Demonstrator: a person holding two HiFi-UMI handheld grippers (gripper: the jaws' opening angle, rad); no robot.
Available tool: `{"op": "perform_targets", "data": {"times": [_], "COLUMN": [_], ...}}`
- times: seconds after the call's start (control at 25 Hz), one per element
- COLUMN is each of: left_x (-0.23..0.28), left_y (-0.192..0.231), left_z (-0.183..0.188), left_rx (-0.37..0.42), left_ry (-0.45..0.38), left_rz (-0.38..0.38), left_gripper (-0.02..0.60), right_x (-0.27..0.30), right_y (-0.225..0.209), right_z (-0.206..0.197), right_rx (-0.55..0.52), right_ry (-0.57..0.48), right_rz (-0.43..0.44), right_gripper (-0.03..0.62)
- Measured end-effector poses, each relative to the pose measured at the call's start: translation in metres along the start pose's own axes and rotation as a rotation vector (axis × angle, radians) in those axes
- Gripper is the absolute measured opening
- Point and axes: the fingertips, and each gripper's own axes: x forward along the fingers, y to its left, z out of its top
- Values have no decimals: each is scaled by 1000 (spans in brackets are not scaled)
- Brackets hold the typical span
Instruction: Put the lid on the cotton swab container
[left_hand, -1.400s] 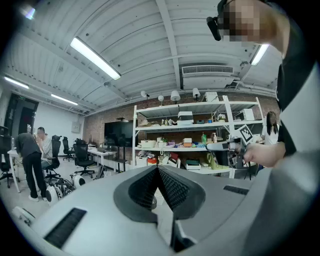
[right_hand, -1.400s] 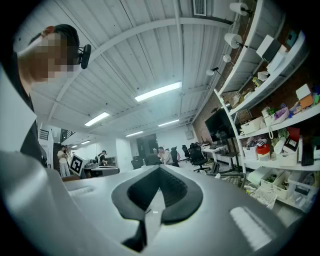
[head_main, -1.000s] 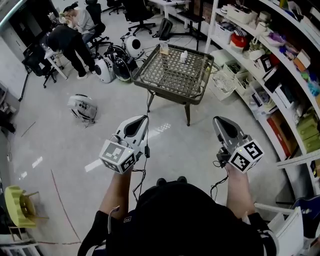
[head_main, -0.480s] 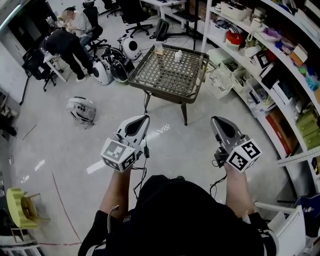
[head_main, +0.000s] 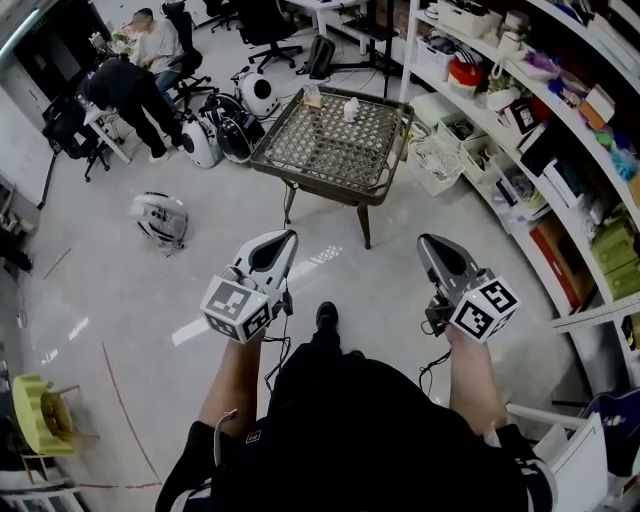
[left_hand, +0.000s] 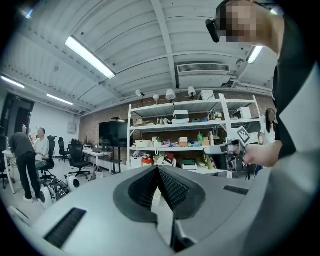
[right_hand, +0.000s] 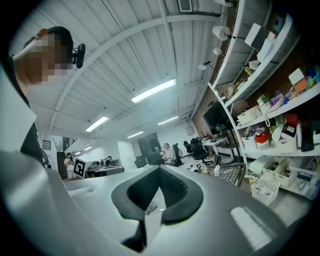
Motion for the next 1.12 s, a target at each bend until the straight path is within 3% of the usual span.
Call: {"op": "perform_targets", "data": {"times": [0.44, 0.76, 1.12], "left_x": [42, 90, 122], "left_y": [53, 118, 199], "left_z": [-21, -23, -24], "left_rx": [-71, -88, -118], "left_ry": [22, 12, -14], "left_rz": [-13, -30, -65], "left_gripper": [5, 5, 5], "right_x": [40, 118, 200], "right_y": [-37, -68, -74], "right_z": [-12, -3, 12], "right_rx": [46, 28, 14], "right_ry": [47, 81, 96], "right_rz": [-34, -26, -33], "right_gripper": [11, 11, 11]}}
